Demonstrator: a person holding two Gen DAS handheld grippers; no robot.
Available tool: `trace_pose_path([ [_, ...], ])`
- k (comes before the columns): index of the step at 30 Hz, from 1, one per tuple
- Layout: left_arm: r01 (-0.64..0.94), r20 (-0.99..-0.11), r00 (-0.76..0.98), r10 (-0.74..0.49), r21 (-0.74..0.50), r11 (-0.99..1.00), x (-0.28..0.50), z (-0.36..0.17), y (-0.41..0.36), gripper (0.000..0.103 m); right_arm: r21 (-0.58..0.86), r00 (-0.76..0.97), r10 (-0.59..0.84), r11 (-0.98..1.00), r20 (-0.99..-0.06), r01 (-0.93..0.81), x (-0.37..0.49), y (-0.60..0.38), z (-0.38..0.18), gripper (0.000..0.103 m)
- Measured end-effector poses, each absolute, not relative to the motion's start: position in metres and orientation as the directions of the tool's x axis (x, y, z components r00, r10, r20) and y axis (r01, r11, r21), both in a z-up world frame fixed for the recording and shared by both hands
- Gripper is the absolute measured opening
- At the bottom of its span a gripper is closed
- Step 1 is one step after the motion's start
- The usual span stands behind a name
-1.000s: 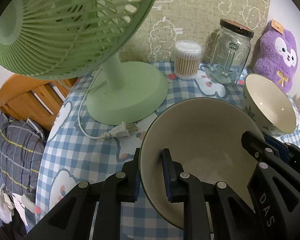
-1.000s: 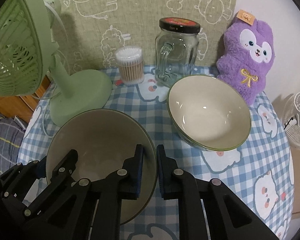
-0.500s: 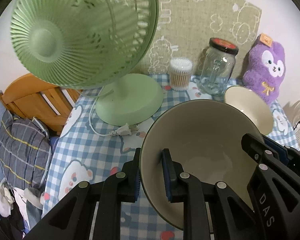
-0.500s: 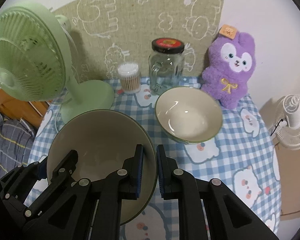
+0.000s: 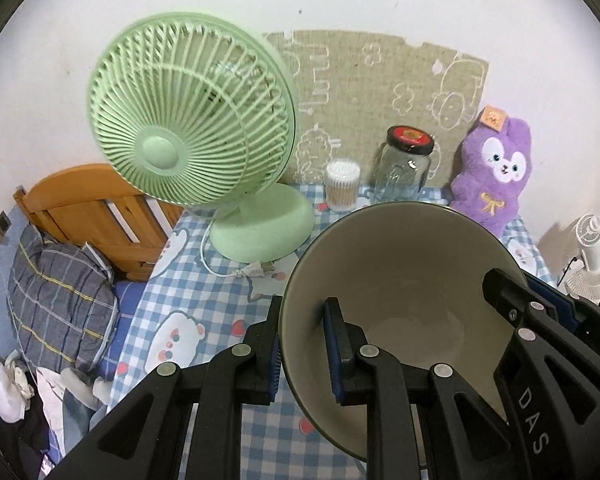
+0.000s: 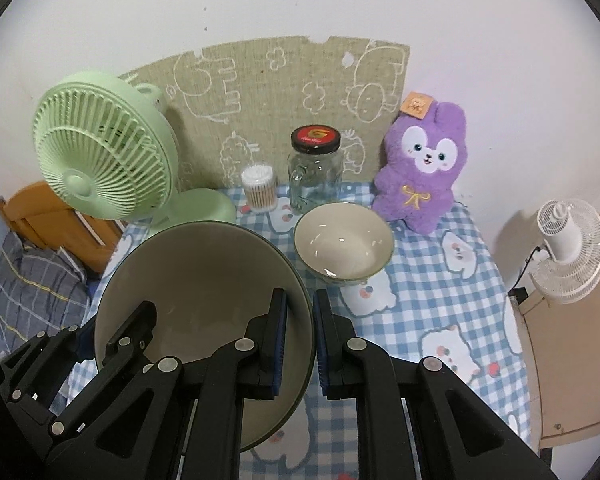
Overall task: Organize plates and bowls
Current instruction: 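Lift the wide cream bowl off the cloth with both grippers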
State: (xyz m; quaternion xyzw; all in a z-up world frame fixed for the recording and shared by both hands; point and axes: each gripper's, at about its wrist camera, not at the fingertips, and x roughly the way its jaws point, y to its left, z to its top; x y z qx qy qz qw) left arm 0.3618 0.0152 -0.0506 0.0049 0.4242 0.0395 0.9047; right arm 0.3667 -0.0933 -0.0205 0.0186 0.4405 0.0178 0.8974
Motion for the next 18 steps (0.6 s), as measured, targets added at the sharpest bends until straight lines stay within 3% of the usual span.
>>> trace_pose_path([
  [18, -0.104, -0.749, 0.655, 0.097, 0.037, 0.994, 0.270, -0.017, -0.006, 0.017, 0.061, 0.625, 0.075, 0.997, -0.777, -0.043, 0.273, -0.120, 0.015, 0.016],
])
